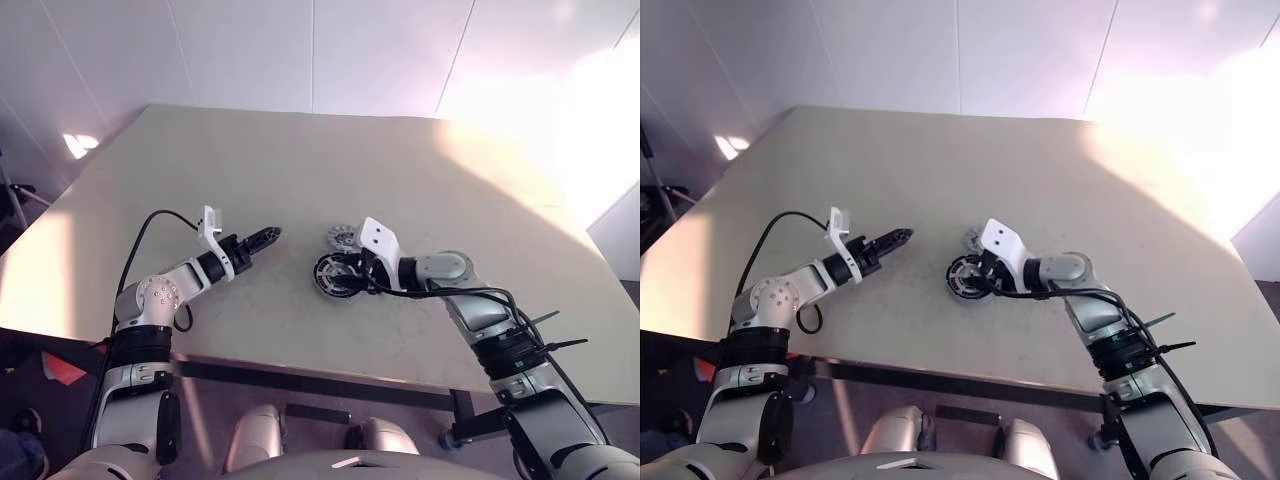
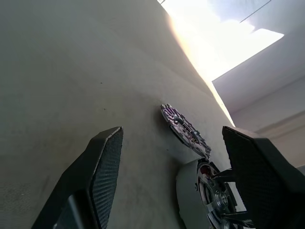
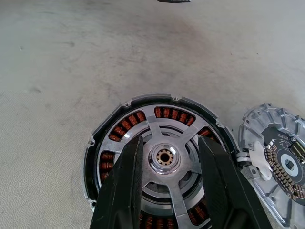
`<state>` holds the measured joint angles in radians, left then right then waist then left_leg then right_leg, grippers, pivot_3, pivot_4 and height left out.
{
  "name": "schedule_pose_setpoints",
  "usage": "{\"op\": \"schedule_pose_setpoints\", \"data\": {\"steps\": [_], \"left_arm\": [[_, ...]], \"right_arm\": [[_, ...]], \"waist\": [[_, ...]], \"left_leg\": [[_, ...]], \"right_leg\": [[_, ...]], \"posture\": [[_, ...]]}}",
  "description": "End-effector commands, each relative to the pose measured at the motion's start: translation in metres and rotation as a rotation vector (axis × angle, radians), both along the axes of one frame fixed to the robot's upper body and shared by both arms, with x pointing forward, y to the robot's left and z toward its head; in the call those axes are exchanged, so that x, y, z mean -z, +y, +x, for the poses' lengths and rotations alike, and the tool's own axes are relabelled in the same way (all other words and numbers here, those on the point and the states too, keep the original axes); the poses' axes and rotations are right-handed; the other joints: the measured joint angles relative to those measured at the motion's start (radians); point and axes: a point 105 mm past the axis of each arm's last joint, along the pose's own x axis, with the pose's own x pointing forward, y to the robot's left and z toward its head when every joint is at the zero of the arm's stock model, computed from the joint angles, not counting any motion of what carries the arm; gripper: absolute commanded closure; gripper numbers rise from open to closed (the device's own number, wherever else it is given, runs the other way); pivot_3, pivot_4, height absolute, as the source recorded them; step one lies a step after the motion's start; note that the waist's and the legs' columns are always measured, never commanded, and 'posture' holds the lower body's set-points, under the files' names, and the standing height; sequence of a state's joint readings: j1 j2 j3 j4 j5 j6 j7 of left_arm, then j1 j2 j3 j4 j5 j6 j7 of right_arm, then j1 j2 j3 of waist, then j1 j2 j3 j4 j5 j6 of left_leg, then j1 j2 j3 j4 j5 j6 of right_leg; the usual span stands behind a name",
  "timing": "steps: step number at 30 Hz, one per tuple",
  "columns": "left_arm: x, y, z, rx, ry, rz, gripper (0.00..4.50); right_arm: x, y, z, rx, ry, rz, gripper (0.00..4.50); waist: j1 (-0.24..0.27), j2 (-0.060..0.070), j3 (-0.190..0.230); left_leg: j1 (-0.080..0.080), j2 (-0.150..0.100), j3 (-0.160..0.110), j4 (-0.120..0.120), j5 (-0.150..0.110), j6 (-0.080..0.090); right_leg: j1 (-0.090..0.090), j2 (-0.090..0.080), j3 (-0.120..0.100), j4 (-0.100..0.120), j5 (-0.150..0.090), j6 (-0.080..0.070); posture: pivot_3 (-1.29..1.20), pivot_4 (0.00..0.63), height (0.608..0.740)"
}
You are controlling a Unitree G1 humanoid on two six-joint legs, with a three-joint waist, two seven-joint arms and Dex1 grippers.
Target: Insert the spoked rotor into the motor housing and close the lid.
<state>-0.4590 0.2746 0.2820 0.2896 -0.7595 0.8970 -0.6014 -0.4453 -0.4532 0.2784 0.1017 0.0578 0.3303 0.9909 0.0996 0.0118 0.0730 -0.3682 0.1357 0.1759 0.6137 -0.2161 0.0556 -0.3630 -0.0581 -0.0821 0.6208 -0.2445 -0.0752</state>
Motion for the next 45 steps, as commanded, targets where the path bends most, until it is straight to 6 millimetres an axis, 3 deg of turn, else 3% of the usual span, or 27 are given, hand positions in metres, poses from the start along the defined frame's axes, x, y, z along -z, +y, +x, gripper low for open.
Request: {"op": "schedule_pose_setpoints", "data": {"steps": [1, 4, 6, 10, 16, 23, 32, 45], "left_arm": [[-0.012, 0.003, 0.006, -0.017, -0.052, 0.000, 0.97], [-0.012, 0.001, 0.006, -0.007, -0.062, 0.009, 0.97], [-0.013, 0.000, 0.006, 0.000, -0.075, 0.023, 0.97], [-0.018, 0.000, 0.009, -0.008, -0.086, 0.018, 0.97], [-0.016, 0.000, 0.010, -0.018, -0.083, 0.019, 0.97], [-0.012, 0.001, 0.009, -0.028, -0.074, 0.021, 0.97], [-0.009, 0.004, 0.007, -0.035, -0.067, 0.027, 0.97], [-0.007, 0.004, 0.007, -0.044, -0.062, 0.023, 0.97]], "right_arm": [[-0.037, 0.000, 0.002, -0.054, -0.115, 0.025, 2.44], [-0.065, -0.004, 0.000, -0.124, -0.188, 0.026, 2.44], [-0.074, -0.013, 0.001, -0.161, -0.229, -0.038, 2.44], [-0.061, -0.044, 0.007, -0.251, -0.309, -0.350, 2.44], [-0.049, -0.059, -0.001, -0.472, -0.361, -0.588, 2.44], [-0.036, -0.043, -0.014, -0.645, -0.423, -0.629, 2.44], [-0.041, -0.027, -0.010, -0.677, -0.479, -0.617, 2.44], [-0.021, -0.016, -0.014, -0.727, -0.448, -0.625, 2.44]], "waist": [[0.000, 0.000, 0.000], [0.000, 0.000, 0.000], [0.001, 0.000, 0.000], [0.004, 0.000, 0.000], [0.000, 0.000, 0.000], [-0.002, 0.000, 0.000], [-0.002, 0.000, 0.000], [-0.003, 0.000, 0.000]], "left_leg": [[0.000, 0.000, 0.000, 0.000, 0.000, 0.000], [-0.002, 0.000, 0.000, 0.000, 0.000, 0.000], [-0.002, 0.000, 0.000, -0.001, 0.000, 0.000], [-0.001, 0.000, 0.000, 0.000, 0.000, 0.000], [-0.003, 0.000, 0.000, 0.000, 0.000, 0.001], [-0.005, 0.000, 0.000, 0.000, 0.001, 0.005], [-0.005, 0.000, 0.000, 0.001, 0.001, 0.005], [-0.005, 0.000, 0.000, 0.001, 0.001, 0.005]], "right_leg": [[0.000, 0.000, 0.000, 0.000, 0.000, 0.000], [-0.001, 0.000, 0.000, 0.000, 0.000, 0.000], [-0.002, 0.000, 0.000, 0.000, 0.000, 0.000], [-0.001, 0.000, 0.000, -0.001, 0.000, 0.000], [-0.002, 0.000, 0.000, -0.001, 0.000, 0.000], [-0.004, 0.000, 0.000, -0.001, 0.000, 0.000], [-0.004, 0.000, 0.000, 0.000, 0.000, 0.000], [-0.004, 0.000, 0.000, 0.000, 0.000, 0.000]], "posture": [[0.00, 0.000, 0.740], [0.00, 0.000, 0.740], [0.00, 0.000, 0.740], [0.00, 0.000, 0.740], [0.00, 0.000, 0.740], [0.00, 0.000, 0.740], [0.00, 0.000, 0.740], [0.00, 0.000, 0.740]]}}
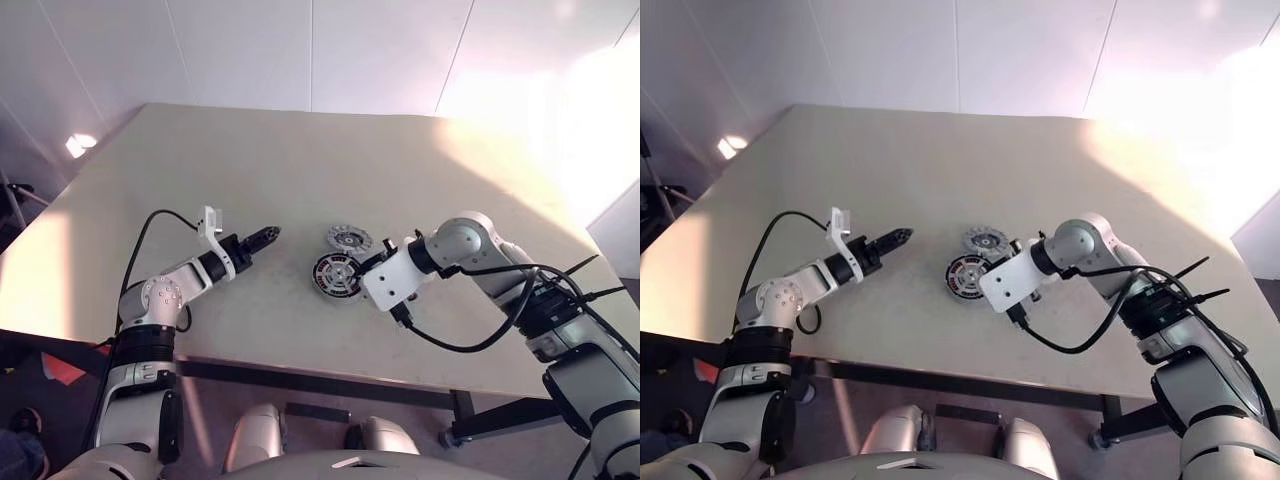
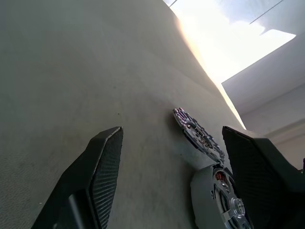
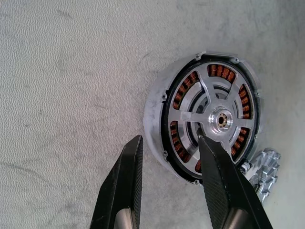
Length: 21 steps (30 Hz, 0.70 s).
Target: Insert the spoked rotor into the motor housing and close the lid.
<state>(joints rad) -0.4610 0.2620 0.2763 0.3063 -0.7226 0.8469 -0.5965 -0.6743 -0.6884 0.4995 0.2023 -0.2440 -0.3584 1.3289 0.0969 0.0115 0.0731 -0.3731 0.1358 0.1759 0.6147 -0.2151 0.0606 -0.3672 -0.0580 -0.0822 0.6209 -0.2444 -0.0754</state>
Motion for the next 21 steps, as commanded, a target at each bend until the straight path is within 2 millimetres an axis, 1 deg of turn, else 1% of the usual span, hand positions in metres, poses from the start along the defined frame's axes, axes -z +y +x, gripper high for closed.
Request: {"op": "schedule_pose_setpoints", "data": {"steps": [1, 5, 8, 11, 14, 16, 21], "left_arm": [[-0.011, 0.003, 0.003, -0.015, -0.048, -0.005, 0.97], [-0.011, 0.003, 0.002, -0.017, -0.047, -0.005, 0.97], [-0.010, 0.004, 0.002, -0.022, -0.045, -0.003, 0.97], [-0.009, 0.005, 0.001, -0.027, -0.043, -0.001, 0.97], [-0.008, 0.006, 0.000, -0.031, -0.041, 0.002, 0.97], [-0.007, 0.006, 0.000, -0.032, -0.040, 0.003, 0.97], [-0.009, 0.006, 0.001, -0.033, -0.042, 0.003, 0.97]], "right_arm": [[-0.002, 0.003, 0.003, -0.016, -0.021, -0.001, 2.44], [0.002, 0.004, 0.007, -0.004, -0.015, -0.007, 2.44], [0.016, -0.004, 0.014, 0.024, -0.011, -0.044, 2.44], [0.020, -0.007, 0.014, 0.024, 0.001, -0.055, 3.06], [0.021, -0.008, 0.011, 0.011, 0.013, -0.059, 3.96], [0.020, -0.005, 0.012, 0.011, 0.004, -0.042, 4.47], [0.018, -0.001, 0.011, 0.015, 0.012, -0.012, 4.49]], "waist": [[0.000, 0.000, 0.000], [0.000, 0.000, 0.000], [-0.003, 0.000, 0.000], [-0.004, -0.001, -0.001], [-0.005, -0.003, -0.002], [-0.005, -0.003, -0.002], [-0.005, -0.003, -0.002]], "left_leg": [[0.000, 0.000, 0.000, 0.000, 0.000, 0.000], [0.000, 0.000, 0.000, 0.000, 0.000, 0.000], [0.001, 0.000, 0.000, 0.000, 0.000, 0.000], [0.006, 0.000, 0.000, 0.000, -0.002, -0.003], [0.009, 0.001, 0.000, 0.000, -0.001, -0.004], [0.011, 0.001, 0.000, 0.000, -0.001, -0.004], [0.011, 0.001, 0.000, 0.000, -0.001, -0.004]], "right_leg": [[0.000, 0.000, 0.000, 0.000, 0.000, 0.000], [0.000, 0.000, 0.000, 0.000, 0.000, 0.000], [0.001, 0.000, 0.000, 0.000, 0.000, 0.000], [0.005, 0.000, 0.000, 0.000, 0.000, 0.000], [0.008, 0.000, 0.000, 0.000, 0.000, 0.000], [0.009, 0.000, 0.000, 0.000, 0.000, 0.000], [0.009, 0.000, 0.000, 0.000, 0.000, 0.000]], "posture": [[0.00, 0.000, 0.740], [0.00, 0.000, 0.740], [0.00, 0.000, 0.740], [0.00, 0.000, 0.740], [0.00, 0.000, 0.740], [0.00, 0.000, 0.740], [0.00, 0.000, 0.740]]}}
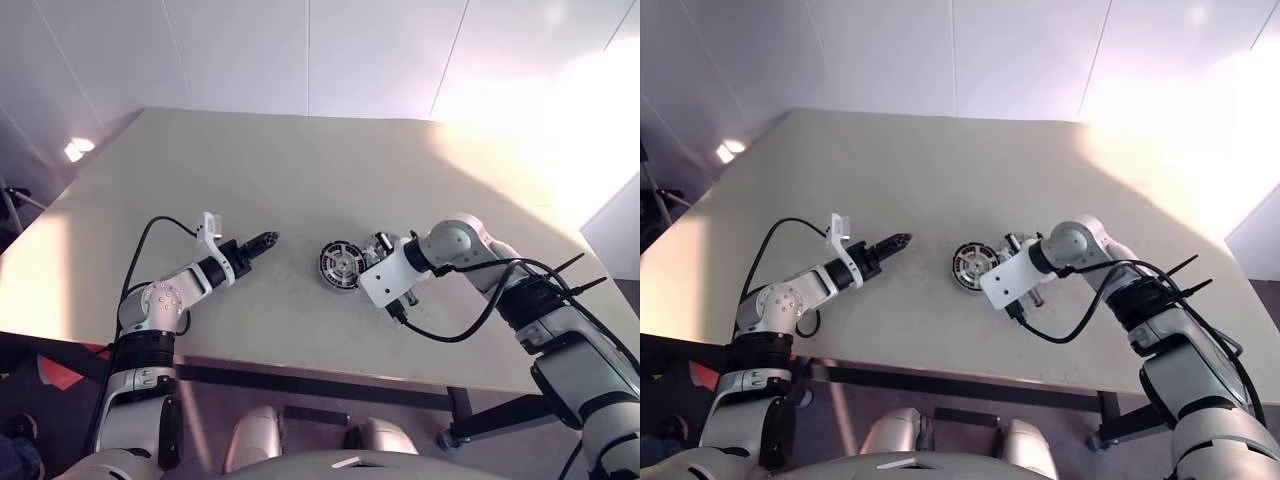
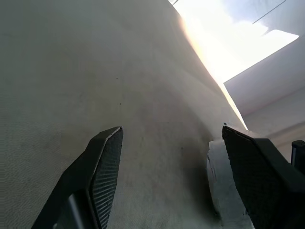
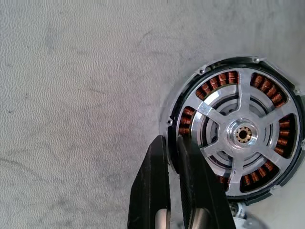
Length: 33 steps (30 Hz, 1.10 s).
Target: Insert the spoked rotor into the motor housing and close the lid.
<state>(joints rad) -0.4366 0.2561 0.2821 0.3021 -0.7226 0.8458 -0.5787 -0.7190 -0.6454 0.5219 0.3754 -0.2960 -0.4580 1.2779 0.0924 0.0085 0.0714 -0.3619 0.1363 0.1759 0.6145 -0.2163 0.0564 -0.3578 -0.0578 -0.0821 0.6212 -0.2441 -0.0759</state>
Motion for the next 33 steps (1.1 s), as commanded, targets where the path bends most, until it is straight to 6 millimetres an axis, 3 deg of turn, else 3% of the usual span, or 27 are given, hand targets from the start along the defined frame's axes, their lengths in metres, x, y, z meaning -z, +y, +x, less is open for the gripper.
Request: {"op": "schedule_pose_setpoints", "data": {"steps": [1, 6, 10, 17, 21, 24, 30, 33], "left_arm": [[-0.017, 0.003, 0.004, -0.011, -0.069, 0.001, 0.97], [-0.015, 0.002, 0.004, -0.012, -0.065, 0.001, 0.97], [-0.014, 0.001, 0.004, -0.013, -0.062, 0.000, 0.97], [-0.013, 0.000, 0.003, -0.015, -0.062, 0.000, 0.97], [-0.012, 0.001, 0.003, -0.018, -0.061, 0.003, 0.97], [-0.012, 0.002, 0.003, -0.021, -0.062, 0.005, 0.97], [-0.013, 0.003, 0.002, -0.024, -0.062, 0.009, 0.97], [-0.013, 0.003, 0.002, -0.023, -0.062, 0.010, 0.97]], "right_arm": [[0.003, 0.002, -0.002, 0.012, 0.015, 0.012, 4.49], [-0.012, 0.010, 0.008, 0.142, 0.040, 0.123, 4.49], [-0.031, 0.026, 0.006, 0.323, 0.207, 0.273, 4.49], [-0.055, 0.045, 0.007, 0.506, 0.362, 0.379, 4.49], [-0.055, 0.052, 0.008, 0.561, 0.399, 0.398, 4.49], [-0.045, 0.053, 0.013, 0.595, 0.377, 0.387, 4.49], [-0.030, 0.055, 0.005, 0.564, 0.388, 0.348, 4.49], [-0.036, 0.056, 0.005, 0.546, 0.364, 0.375, 3.51]], "waist": [[0.000, 0.000, 0.000], [-0.005, 0.000, 0.000], [-0.013, 0.000, 0.001], [0.000, 0.000, 0.001], [0.007, 0.000, 0.001], [0.010, 0.000, 0.001], [0.009, 0.001, 0.001], [0.009, 0.000, 0.001]], "left_leg": [[0.000, 0.000, 0.000, 0.000, 0.000, 0.000], [0.000, 0.000, 0.000, 0.000, 0.000, 0.000], [0.000, 0.001, 0.000, 0.000, 0.001, -0.001], [-0.016, 0.000, 0.000, 0.000, 0.002, 0.003], [-0.019, 0.000, 0.000, 0.000, 0.002, 0.003], [-0.018, 0.000, 0.000, 0.000, 0.001, 0.000], [-0.016, 0.000, 0.000, -0.001, 0.001, -0.002], [-0.016, 0.000, 0.000, -0.001, 0.001, -0.002]], "right_leg": [[0.000, 0.000, 0.000, 0.000, 0.000, 0.000], [0.000, 0.000, 0.000, 0.000, 0.000, 0.000], [-0.001, 0.001, 0.000, 0.001, 0.001, -0.002], [-0.016, 0.000, 0.000, 0.001, 0.001, -0.002], [-0.019, 0.000, 0.000, 0.001, 0.001, -0.002], [-0.018, 0.000, 0.000, 0.000, 0.001, -0.002], [-0.016, 0.000, 0.000, 0.000, 0.001, -0.002], [-0.016, 0.000, 0.000, 0.000, 0.001, -0.001]], "posture": [[0.00, 0.000, 0.740], [0.00, 0.000, 0.740], [0.00, 0.000, 0.740], [0.00, 0.000, 0.740], [0.00, 0.000, 0.740], [0.00, 0.000, 0.740], [0.00, 0.000, 0.740], [0.00, 0.000, 0.740]]}}
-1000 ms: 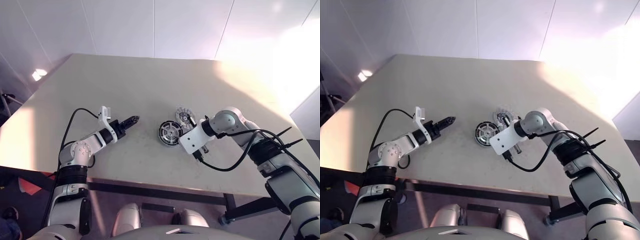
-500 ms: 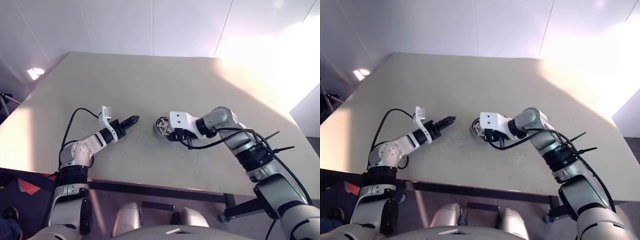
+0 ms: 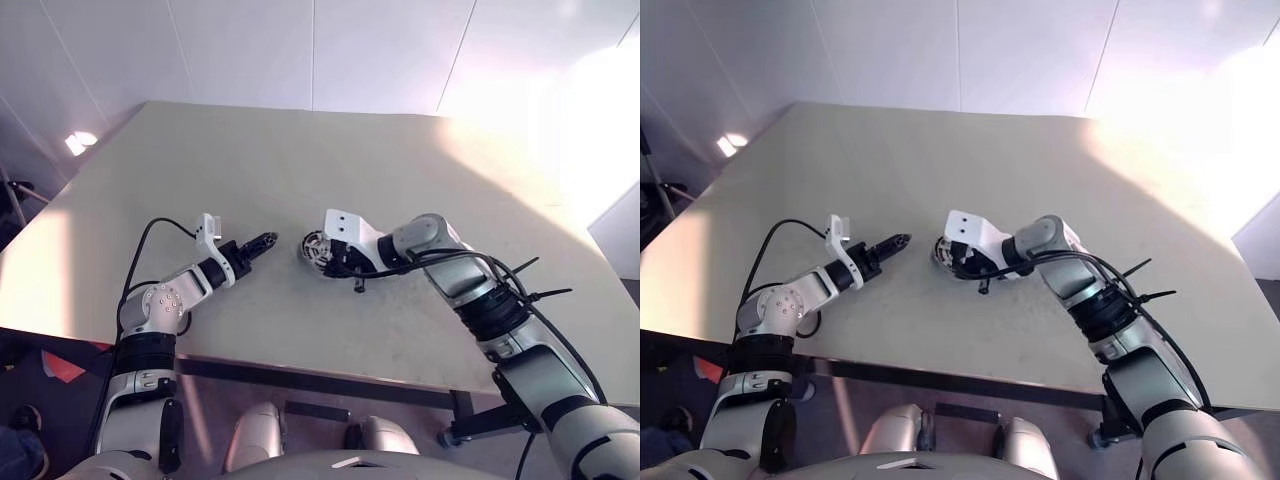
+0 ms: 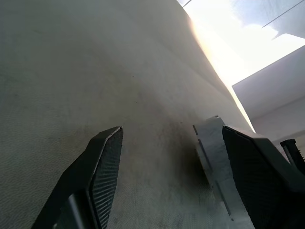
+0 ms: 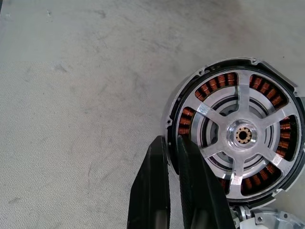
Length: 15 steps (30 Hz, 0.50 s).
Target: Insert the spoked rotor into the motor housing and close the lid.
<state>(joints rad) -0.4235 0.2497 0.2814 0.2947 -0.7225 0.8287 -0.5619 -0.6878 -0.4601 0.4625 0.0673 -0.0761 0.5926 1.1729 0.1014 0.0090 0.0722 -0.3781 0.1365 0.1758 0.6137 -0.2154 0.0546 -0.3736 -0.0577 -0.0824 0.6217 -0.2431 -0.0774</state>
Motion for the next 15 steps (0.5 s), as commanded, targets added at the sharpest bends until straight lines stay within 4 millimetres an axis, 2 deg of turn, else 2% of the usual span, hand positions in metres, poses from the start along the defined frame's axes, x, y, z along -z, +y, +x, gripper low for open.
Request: {"op": "schedule_pose_setpoints", "data": {"steps": [1, 4, 5, 7, 9, 13, 15], "left_arm": [[-0.016, 0.002, 0.002, -0.002, -0.063, 0.004, 0.97], [-0.016, 0.002, 0.002, 0.001, -0.063, 0.003, 0.97], [-0.016, 0.001, 0.002, 0.004, -0.062, 0.001, 0.97], [-0.016, -0.001, 0.001, 0.010, -0.062, -0.003, 0.97], [-0.015, -0.004, -0.001, 0.022, -0.063, -0.007, 0.97], [-0.015, -0.011, -0.006, 0.063, -0.077, -0.003, 0.97], [-0.013, -0.013, -0.008, 0.076, -0.076, 0.011, 0.97]], "right_arm": [[-0.024, 0.006, 0.003, -0.032, -0.105, 0.053, 3.15], [-0.034, 0.005, 0.000, -0.041, -0.121, 0.083, 2.12], [-0.046, 0.005, -0.001, -0.036, -0.138, 0.111, 1.77], [-0.064, 0.003, -0.001, -0.003, -0.156, 0.162, 1.77], [-0.072, -0.007, 0.006, 0.120, -0.135, 0.215, 1.77], [-0.070, -0.039, 0.022, 0.431, 0.010, 0.311, 1.77], [-0.060, -0.068, 0.024, 0.613, 0.122, 0.355, 1.77]], "waist": [[0.000, 0.000, 0.000], [-0.001, 0.000, 0.000], [-0.001, 0.000, 0.000], [0.000, 0.000, 0.000], [0.000, 0.000, 0.000], [0.001, 0.000, 0.000], [0.003, 0.000, 0.000]], "left_leg": [[0.001, 0.000, 0.000, 0.000, 0.000, 0.000], [0.002, 0.000, 0.000, 0.000, 0.000, 0.000], [0.003, 0.000, 0.000, 0.000, 0.000, 0.000], [0.003, 0.000, 0.000, 0.000, 0.000, 0.000], [0.004, 0.000, 0.000, 0.000, 0.000, 0.000], [0.007, 0.000, 0.000, 0.000, 0.000, 0.000], [0.008, 0.000, 0.000, 0.000, 0.001, -0.001]], "right_leg": [[0.001, 0.000, 0.000, 0.000, 0.000, 0.000], [0.002, 0.000, 0.000, 0.000, 0.000, 0.000], [0.003, 0.000, 0.000, 0.000, 0.000, 0.000], [0.003, 0.000, 0.000, 0.000, 0.000, 0.000], [0.004, 0.000, 0.000, 0.000, 0.000, 0.000], [0.007, 0.000, 0.000, 0.000, 0.000, 0.000], [0.008, 0.000, 0.000, 0.000, 0.000, 0.000]], "posture": [[0.00, 0.000, 0.740], [0.00, 0.000, 0.740], [0.00, 0.000, 0.740], [0.00, 0.000, 0.740], [0.00, 0.000, 0.740], [0.00, 0.000, 0.740], [0.00, 0.000, 0.740]]}}
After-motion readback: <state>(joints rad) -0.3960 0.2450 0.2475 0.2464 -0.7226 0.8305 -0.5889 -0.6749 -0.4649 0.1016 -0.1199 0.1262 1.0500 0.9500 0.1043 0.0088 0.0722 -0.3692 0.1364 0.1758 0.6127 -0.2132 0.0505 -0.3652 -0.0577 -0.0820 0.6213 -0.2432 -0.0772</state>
